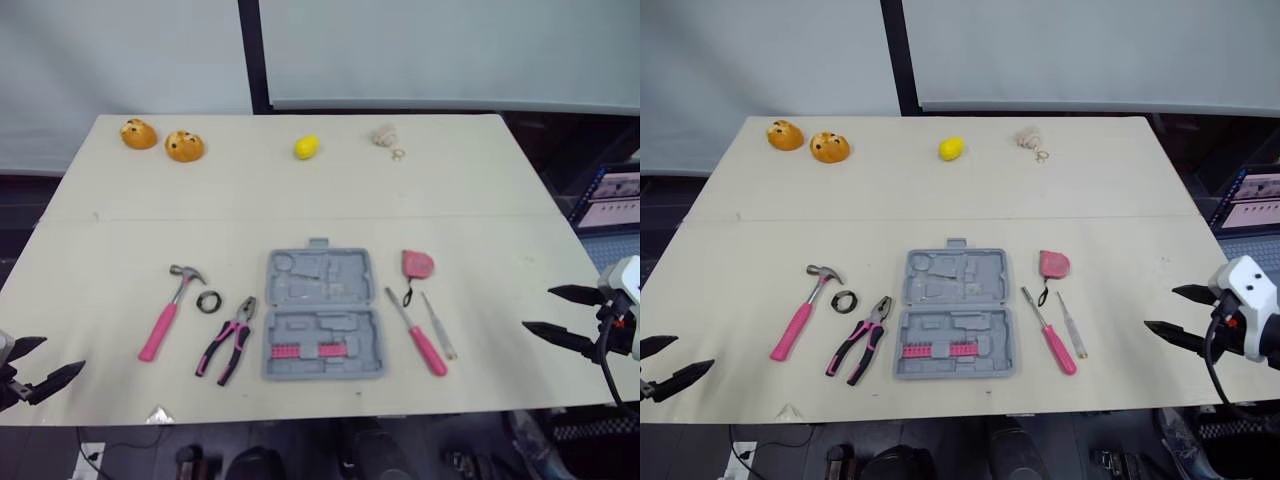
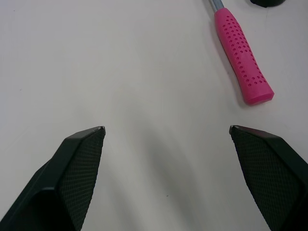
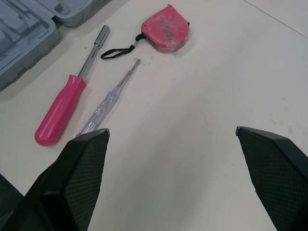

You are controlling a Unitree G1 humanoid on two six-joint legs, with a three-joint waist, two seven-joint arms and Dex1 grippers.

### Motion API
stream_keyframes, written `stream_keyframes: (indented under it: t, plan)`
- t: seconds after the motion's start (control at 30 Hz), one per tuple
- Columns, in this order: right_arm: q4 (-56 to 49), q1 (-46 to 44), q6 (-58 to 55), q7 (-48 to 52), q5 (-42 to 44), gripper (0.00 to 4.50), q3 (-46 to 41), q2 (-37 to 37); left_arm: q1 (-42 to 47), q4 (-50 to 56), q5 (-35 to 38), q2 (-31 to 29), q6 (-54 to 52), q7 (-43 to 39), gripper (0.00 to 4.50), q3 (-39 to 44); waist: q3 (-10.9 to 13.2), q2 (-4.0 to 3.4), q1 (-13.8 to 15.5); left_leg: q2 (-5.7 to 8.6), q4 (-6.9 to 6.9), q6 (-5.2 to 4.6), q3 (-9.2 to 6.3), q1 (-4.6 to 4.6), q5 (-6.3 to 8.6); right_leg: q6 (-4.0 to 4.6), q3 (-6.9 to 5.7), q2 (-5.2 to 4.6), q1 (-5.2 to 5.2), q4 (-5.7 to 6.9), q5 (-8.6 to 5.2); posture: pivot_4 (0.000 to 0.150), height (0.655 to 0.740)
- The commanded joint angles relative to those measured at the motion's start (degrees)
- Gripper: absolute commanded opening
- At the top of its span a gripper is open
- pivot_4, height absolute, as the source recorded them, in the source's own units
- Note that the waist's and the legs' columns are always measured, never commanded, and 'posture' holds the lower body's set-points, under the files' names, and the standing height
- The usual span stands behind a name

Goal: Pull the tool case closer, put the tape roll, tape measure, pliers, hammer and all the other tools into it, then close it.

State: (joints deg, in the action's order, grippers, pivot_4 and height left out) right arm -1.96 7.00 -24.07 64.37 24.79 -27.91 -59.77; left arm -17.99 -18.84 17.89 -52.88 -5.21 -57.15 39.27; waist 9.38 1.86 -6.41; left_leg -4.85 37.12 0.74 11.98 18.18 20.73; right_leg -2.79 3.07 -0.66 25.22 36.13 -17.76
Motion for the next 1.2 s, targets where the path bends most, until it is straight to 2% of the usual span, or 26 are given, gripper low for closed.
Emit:
stream_keyframes:
  t: [0.03, 0.7, 0.87, 1.0, 1.2]
  plan:
    - [-1.0, -0.4, 0.0, 0.0, 1.0, 4.5, -2.9, -0.3, 0.1, 0.7, 0.6, -0.7, -0.2, 0.4, 4.45, 0.9, 0.0, 0.0, 0.0, 0.0, 0.0, 0.0, 0.0, 0.0, 0.0, 0.0, 0.0, 0.0, 0.0, 0.0, 0.0, 0.15, 0.74]
    - [-0.5, -1.0, 0.8, -0.7, 0.4, 4.5, -2.7, 0.0, 0.6, 2.2, 0.6, -0.1, -2.0, 1.4, 4.45, 0.0, 0.0, 0.0, 0.0, 0.02, 0.1, 0.0, 0.01, -0.02, -0.02, -0.11, 0.01, 0.01, 0.0, 0.16, 0.06, 0.15, 0.74]
    - [-3.2, -1.5, -0.6, -1.3, 1.0, 4.5, -2.1, -0.2, 0.4, 8.8, 2.6, -0.6, -5.8, -1.1, 4.45, -1.6, 0.0, 0.01, 0.0, 0.02, 0.11, 0.0, 0.01, -0.03, -0.03, -0.14, 0.01, 0.01, 0.01, 0.2, 0.08, 0.15, 0.74]
    - [-12.5, -5.4, -7.2, -4.1, 4.2, 4.5, 2.4, 0.1, 7.2, 16.9, 4.7, -3.2, -10.2, -6.0, 4.45, -10.4, 0.0, 0.01, 0.1, 0.03, 0.27, 0.03, 0.0, -0.02, -0.06, -0.18, 0.04, -0.01, 0.01, 0.43, 0.1, 0.15, 0.74]
    - [-18.2, -13.7, -12.9, -8.2, 3.2, 4.5, 14.3, 1.6, 24.8, 15.2, 1.9, -3.5, -9.5, -14.0, 4.45, -27.6, -0.1, -0.04, 0.3, 0.09, 0.25, 0.1, -0.11, 0.03, -0.17, -0.2, -0.01, 0.03, 0.06, 0.56, 0.14, 0.15, 0.74]
